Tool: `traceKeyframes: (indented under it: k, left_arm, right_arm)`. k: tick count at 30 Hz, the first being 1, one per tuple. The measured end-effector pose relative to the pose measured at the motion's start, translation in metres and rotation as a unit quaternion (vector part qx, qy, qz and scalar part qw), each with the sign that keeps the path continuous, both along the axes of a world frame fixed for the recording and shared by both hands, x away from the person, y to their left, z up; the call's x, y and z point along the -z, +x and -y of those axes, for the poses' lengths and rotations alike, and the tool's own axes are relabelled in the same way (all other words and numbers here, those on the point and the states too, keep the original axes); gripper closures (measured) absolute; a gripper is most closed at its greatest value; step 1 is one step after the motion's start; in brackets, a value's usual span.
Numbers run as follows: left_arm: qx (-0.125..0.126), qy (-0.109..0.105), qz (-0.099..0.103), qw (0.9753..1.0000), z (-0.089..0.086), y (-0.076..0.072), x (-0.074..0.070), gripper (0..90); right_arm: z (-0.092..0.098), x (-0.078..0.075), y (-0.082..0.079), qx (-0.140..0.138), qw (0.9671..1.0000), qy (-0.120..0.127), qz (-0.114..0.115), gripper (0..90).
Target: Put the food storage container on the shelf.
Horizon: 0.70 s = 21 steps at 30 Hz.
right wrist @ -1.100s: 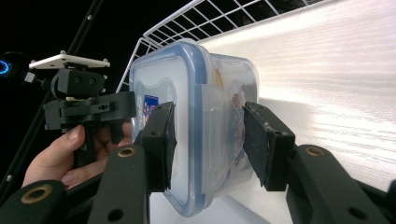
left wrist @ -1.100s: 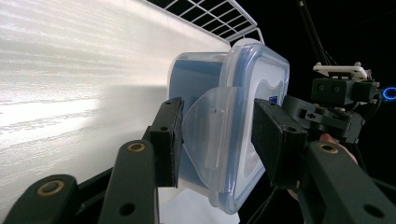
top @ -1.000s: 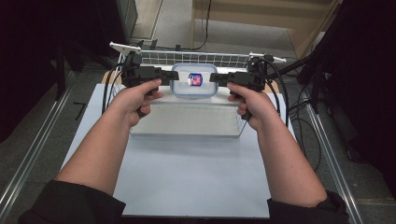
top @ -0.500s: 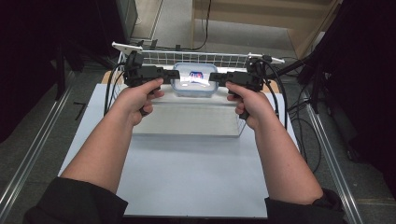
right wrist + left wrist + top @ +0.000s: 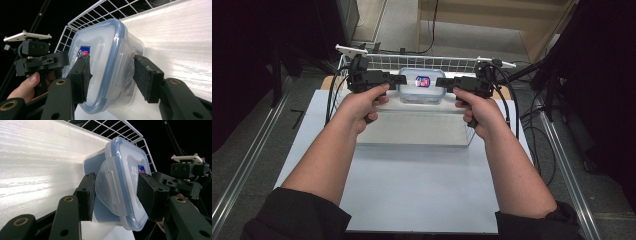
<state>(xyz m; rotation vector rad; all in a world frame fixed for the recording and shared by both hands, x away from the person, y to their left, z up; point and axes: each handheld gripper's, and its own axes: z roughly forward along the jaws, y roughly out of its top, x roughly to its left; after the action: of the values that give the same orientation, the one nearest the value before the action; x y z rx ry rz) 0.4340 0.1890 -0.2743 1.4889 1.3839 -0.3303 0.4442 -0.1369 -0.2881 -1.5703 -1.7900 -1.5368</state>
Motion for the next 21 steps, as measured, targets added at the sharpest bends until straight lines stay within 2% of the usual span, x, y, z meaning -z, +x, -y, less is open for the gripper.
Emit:
traceKeyframes:
  k: [10, 21]
  left_arm:
    - [-0.001, 0.004, 0.004, 1.0, 0.0011, 0.0014, 0.0009, 48.8]
    - [-0.003, 0.01, 0.008, 0.9999, 0.0021, 0.001, 0.0013, 47.9]
  right_arm:
    - [-0.0007, 0.0005, 0.0005, 0.0, 1.0, -0.003, 0.007, 47.8]
    - [-0.0015, 0.0007, 0.0, -0.003, 0.9998, -0.008, 0.017, 42.6]
